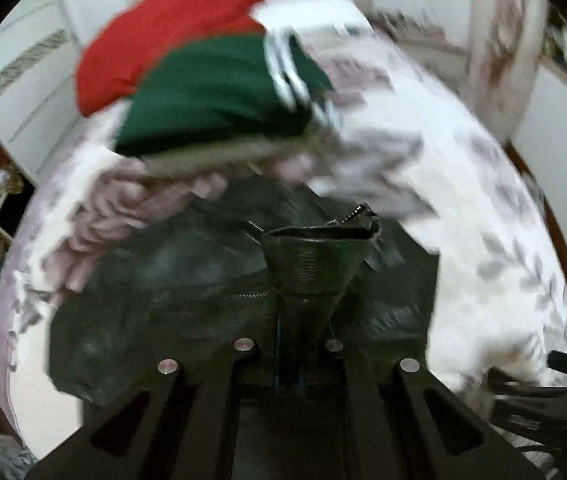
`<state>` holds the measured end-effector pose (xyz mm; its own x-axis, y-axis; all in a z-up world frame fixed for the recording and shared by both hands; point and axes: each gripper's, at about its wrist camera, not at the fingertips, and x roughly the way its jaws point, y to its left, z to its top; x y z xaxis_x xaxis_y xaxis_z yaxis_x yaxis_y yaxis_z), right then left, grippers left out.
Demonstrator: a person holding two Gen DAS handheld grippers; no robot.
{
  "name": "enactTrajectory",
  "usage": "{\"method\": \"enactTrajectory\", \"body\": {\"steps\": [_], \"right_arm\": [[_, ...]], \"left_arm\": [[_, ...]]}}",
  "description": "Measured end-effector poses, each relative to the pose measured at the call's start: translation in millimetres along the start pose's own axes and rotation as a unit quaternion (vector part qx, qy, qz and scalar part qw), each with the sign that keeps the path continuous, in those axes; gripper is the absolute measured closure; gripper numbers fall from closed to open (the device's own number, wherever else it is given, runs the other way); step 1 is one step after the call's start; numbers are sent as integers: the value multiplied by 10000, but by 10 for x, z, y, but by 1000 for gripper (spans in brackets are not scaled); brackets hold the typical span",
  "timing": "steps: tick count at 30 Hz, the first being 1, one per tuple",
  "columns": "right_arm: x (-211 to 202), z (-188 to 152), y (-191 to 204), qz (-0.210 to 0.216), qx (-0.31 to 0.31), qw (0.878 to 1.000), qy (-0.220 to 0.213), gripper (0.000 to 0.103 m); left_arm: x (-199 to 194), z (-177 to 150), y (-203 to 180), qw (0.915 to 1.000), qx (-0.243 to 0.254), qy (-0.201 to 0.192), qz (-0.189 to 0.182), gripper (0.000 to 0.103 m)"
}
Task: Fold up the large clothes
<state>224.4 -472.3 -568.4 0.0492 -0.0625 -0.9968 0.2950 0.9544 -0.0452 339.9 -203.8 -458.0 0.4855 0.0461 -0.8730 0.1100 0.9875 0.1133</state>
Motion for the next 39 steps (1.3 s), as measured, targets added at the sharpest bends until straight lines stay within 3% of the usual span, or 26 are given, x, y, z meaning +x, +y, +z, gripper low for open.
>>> {"method": "enactTrajectory", "body": {"steps": [3,5,7,8,9,10,13,16,18,21,23,25,26,29,33,34,36,37,39], "right_arm": [[116,-113,-433,218,368,9987,260,11],[182,-190,-638,476,552,9966,391,11],[216,-253,-777,800,699,9932,483,11],[224,-269,-824,964,758,9912,504,11],[224,-282,-856,1147,823,9886,517,11],[221,-287,-881,1405,910,9844,543,11],[205,-244,-856,1998,1111,9715,623,11],[104,-123,-643,2542,1139,9585,605,11],[28,-5,-433,2843,1046,9512,586,11],[-42,211,-57,3237,835,9405,605,11],[-49,328,206,3319,663,9385,684,11],[-60,437,502,3428,453,9353,752,12],[-71,479,586,3450,372,9349,751,13],[-42,543,959,3346,51,9389,802,17],[263,581,1307,2705,-122,9549,1220,19],[332,580,1359,2585,-120,9574,1284,24],[406,561,1391,2519,-68,9583,1349,65],[428,553,1404,2418,-55,9602,1397,79],[393,528,1394,2366,26,9630,1292,88]], "left_arm": [[351,-60,-225,9976,120,688,9,98],[472,-128,-259,9954,136,949,86,97],[476,-188,-242,9944,169,1042,35,84],[464,-208,-233,9942,172,1061,-28,57],[433,-228,-208,9938,150,1096,-84,24],[378,-249,-156,9935,92,1119,-160,15],[153,-344,93,9925,-177,1166,-313,14],[-104,-438,489,9913,-580,1173,-142,14],[-220,-493,871,9891,-881,1149,261,14],[-242,-548,1581,9787,-1370,1096,1070,14],[-114,-588,2040,9655,-1731,1159,1563,14],[122,-638,2444,9532,-2074,1253,1810,14],[213,-648,2519,9509,-2107,1292,1864,14],[641,-715,2648,9484,-2028,1573,1860,12],[967,-842,2511,9534,-1549,1681,1969,11],[946,-848,2464,9548,-1448,1606,2038,11],[912,-835,2424,9569,-1338,1541,2066,12],[882,-837,2431,9580,-1355,1523,2014,12],[826,-826,2480,9597,-1505,1491,1847,12]]}}
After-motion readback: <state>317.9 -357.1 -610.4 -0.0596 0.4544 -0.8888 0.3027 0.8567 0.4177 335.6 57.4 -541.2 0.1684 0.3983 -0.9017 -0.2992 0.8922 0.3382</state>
